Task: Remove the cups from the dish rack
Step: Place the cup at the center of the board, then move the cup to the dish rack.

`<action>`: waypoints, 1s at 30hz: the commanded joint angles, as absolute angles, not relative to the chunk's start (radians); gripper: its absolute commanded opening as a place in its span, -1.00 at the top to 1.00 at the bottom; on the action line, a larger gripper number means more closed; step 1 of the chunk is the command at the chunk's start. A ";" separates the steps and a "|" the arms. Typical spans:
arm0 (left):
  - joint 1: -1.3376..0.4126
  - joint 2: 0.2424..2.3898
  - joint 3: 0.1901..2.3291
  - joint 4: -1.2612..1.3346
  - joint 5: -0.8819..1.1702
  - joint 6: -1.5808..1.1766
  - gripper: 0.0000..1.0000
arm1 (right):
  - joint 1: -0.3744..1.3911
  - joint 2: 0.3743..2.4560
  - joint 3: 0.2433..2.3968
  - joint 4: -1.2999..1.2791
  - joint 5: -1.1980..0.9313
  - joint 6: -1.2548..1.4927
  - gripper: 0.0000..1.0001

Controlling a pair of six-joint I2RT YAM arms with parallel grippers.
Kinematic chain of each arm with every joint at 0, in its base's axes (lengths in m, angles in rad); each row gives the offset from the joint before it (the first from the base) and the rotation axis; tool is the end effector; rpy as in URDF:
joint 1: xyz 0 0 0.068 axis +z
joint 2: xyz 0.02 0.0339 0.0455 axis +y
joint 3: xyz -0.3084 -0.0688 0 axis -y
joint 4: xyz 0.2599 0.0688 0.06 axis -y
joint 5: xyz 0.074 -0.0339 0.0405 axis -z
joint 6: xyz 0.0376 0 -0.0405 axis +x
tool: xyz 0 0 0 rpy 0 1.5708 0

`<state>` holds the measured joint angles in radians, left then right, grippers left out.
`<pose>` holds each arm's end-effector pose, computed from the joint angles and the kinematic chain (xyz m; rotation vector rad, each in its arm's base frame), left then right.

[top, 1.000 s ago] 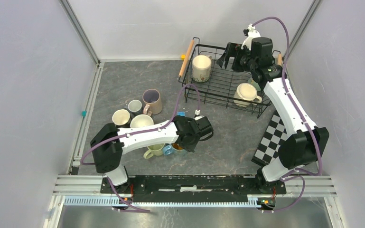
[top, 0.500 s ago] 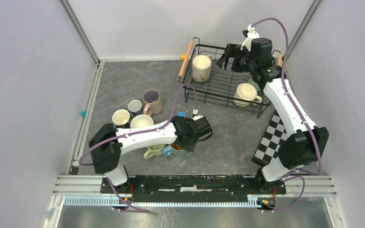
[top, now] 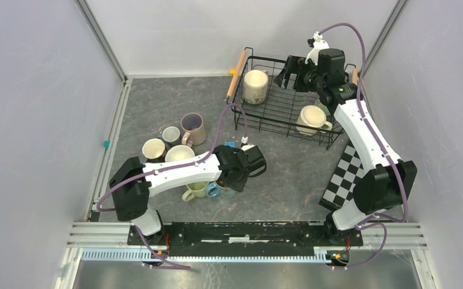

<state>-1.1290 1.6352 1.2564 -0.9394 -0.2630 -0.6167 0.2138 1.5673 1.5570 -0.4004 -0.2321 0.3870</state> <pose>0.1504 -0.2951 0.2741 0.6590 2.7004 -0.0341 0.3703 0.0893 0.4351 0.0210 2.0226 0.6156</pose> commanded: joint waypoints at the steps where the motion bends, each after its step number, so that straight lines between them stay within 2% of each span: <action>1: -1.129 1.584 1.297 -0.953 -0.293 -0.594 0.13 | 0.209 1.569 1.562 -0.363 -0.241 0.377 -0.96; 6: -1.129 1.552 1.332 -0.969 -0.304 -0.569 -0.19 | 0.211 1.581 1.568 -0.362 -0.242 0.375 -0.97; 16: -1.118 1.462 1.417 -0.978 -0.320 -0.524 -0.98 | 0.215 1.619 1.604 -0.374 -0.233 0.343 -0.96; 30: -1.009 1.340 1.507 -0.954 -0.286 -0.436 -1.00 | 0.215 1.658 1.648 -0.555 0.035 0.254 -0.96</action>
